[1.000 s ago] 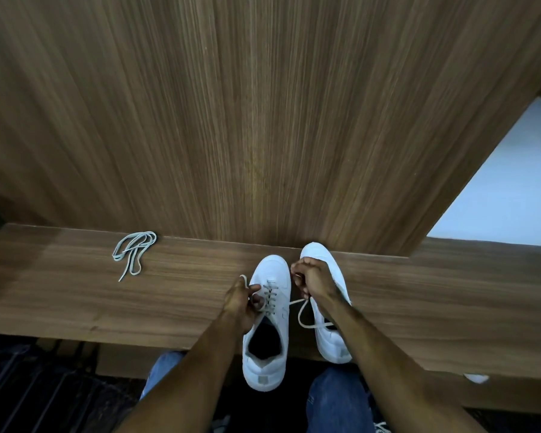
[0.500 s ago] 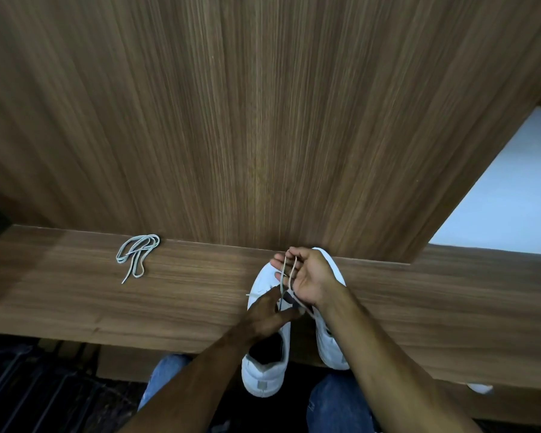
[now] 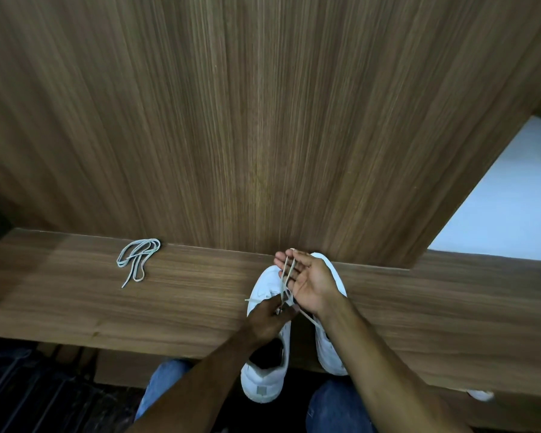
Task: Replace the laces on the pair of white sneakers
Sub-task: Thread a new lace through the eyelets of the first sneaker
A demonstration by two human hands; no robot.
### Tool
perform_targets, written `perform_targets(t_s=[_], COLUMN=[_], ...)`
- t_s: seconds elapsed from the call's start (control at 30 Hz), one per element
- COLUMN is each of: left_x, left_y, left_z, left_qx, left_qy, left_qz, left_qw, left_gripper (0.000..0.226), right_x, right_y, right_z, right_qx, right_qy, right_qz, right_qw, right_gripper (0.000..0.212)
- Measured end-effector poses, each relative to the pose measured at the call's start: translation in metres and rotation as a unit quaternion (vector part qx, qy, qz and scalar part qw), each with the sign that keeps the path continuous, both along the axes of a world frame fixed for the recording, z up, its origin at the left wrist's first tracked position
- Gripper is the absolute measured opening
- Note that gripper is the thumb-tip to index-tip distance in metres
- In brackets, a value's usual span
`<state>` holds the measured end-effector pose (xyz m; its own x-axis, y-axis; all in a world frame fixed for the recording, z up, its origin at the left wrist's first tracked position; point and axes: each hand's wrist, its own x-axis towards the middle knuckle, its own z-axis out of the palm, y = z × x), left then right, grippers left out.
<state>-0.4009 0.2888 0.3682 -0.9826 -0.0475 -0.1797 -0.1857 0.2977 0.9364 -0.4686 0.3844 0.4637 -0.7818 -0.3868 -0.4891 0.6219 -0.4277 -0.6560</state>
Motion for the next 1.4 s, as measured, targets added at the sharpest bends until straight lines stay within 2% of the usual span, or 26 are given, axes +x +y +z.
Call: perform_targets(t_s=[0.13,0.3,0.4,0.47,0.53,0.6,0.7,0.87,0.93,0.97,1.03,1.1,1.23,1.4], left_x=[-0.001,0.001,0.001,0.000,0.000,0.001,0.000,0.000,-0.001,-0.002,-0.005,-0.007,-0.008,-0.006], left_y=[0.001,0.000,0.001,0.000,-0.001,-0.002,-0.002,-0.006,-0.008,-0.008,-0.010,-0.011,-0.010,-0.008], left_z=[0.003,0.002,0.004,0.008,0.016,0.020,0.024,0.023,0.023,0.023,0.021,0.015,0.014,0.015], left_qx=[0.053,0.026,0.063,0.080,0.089,0.098,0.103,0.077,0.097,0.116,0.131,0.107,0.081,0.124], left_qy=[-0.014,-0.004,-0.039,-0.066,-0.081,-0.077,-0.072,-0.077,-0.077,-0.080,-0.089,-0.085,-0.070,-0.069], left_qz=[0.018,0.021,0.069,0.088,0.088,0.082,0.086,0.077,0.080,0.089,0.102,0.100,0.077,0.096], left_qw=[0.998,0.999,0.995,0.991,0.989,0.989,0.988,0.991,0.989,0.986,0.982,0.986,0.991,0.985], left_gripper=[0.024,0.017,0.027,0.040,0.044,0.044,0.045,0.042,0.040,0.038,0.034,0.033,0.038,0.037], right_x=[0.001,0.005,0.001,-0.004,-0.005,0.000,0.013,0.012,0.010,0.010,0.012,0.016,0.031,0.039], right_y=[-0.005,-0.005,0.000,0.006,0.013,0.018,0.023,0.031,0.035,0.039,0.047,0.055,0.057,0.040], right_z=[0.007,0.008,0.004,-0.005,-0.024,-0.047,-0.073,-0.078,-0.071,-0.067,-0.056,-0.046,-0.043,-0.050], right_qx=[-0.004,-0.016,-0.003,0.064,0.221,0.367,0.433,0.496,0.505,0.493,0.431,0.404,0.445,0.470], right_qy=[0.008,0.004,0.039,0.105,0.209,0.290,0.328,0.372,0.375,0.363,0.284,0.216,0.228,0.272], right_qz=[0.001,-0.018,-0.034,-0.027,0.026,0.117,0.199,0.163,0.159,0.150,0.129,0.136,0.262,0.352], right_qw=[1.000,1.000,0.999,0.992,0.952,0.876,0.816,0.768,0.761,0.776,0.847,0.878,0.825,0.762], right_gripper=[0.015,0.014,0.016,0.021,0.026,0.036,0.043,0.019,0.011,0.013,0.020,0.026,0.041,0.063])
